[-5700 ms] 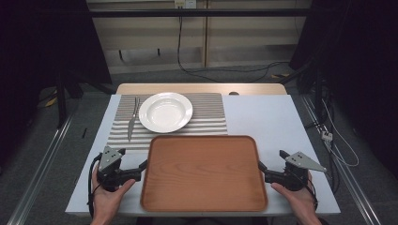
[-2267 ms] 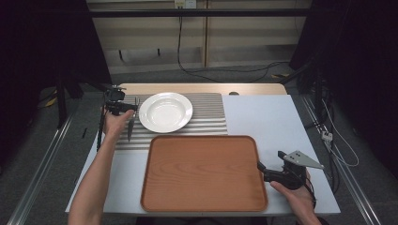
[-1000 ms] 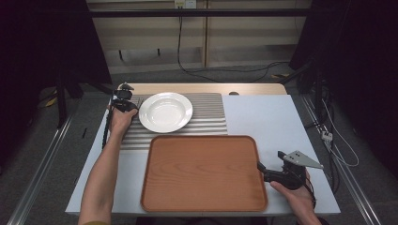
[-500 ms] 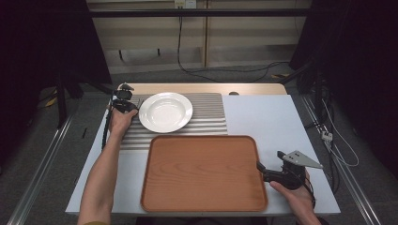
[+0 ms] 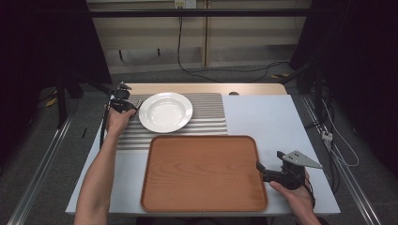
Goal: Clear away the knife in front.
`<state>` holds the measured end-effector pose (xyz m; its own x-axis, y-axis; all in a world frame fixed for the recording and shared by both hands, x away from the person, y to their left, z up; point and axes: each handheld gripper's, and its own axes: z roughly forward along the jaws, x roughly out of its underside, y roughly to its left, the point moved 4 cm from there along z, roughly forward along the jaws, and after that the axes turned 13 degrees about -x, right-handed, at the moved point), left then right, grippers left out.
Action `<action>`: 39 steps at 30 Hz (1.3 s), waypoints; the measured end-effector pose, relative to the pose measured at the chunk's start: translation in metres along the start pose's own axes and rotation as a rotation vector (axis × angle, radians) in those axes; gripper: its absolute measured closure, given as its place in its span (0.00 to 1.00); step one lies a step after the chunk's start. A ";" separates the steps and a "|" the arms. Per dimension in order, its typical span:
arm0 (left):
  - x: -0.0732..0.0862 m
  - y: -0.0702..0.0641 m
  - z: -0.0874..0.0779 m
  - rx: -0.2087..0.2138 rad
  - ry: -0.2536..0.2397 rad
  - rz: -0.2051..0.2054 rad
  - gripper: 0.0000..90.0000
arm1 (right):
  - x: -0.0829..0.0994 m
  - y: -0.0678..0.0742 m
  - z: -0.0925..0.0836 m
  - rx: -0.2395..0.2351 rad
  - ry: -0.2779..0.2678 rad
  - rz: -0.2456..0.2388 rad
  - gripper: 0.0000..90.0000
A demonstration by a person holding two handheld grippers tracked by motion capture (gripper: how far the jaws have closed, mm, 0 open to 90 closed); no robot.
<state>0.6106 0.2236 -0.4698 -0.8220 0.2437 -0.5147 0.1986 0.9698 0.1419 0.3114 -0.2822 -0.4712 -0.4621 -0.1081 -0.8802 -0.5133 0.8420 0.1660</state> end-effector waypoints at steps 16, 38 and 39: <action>0.005 0.001 0.008 0.011 0.024 -0.011 0.88 | 0.000 0.000 0.001 -0.003 0.003 0.002 0.10; 0.012 0.007 -0.001 0.006 0.029 0.001 0.89 | 0.000 0.001 0.000 -0.002 0.004 0.002 0.10; 0.013 0.008 -0.003 0.005 0.026 0.000 0.89 | 0.000 0.000 0.000 -0.001 0.004 0.002 0.10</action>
<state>0.6001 0.2343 -0.4732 -0.8358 0.2432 -0.4923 0.2009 0.9698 0.1379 0.3114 -0.2816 -0.4714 -0.4660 -0.1088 -0.8781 -0.5133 0.8415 0.1681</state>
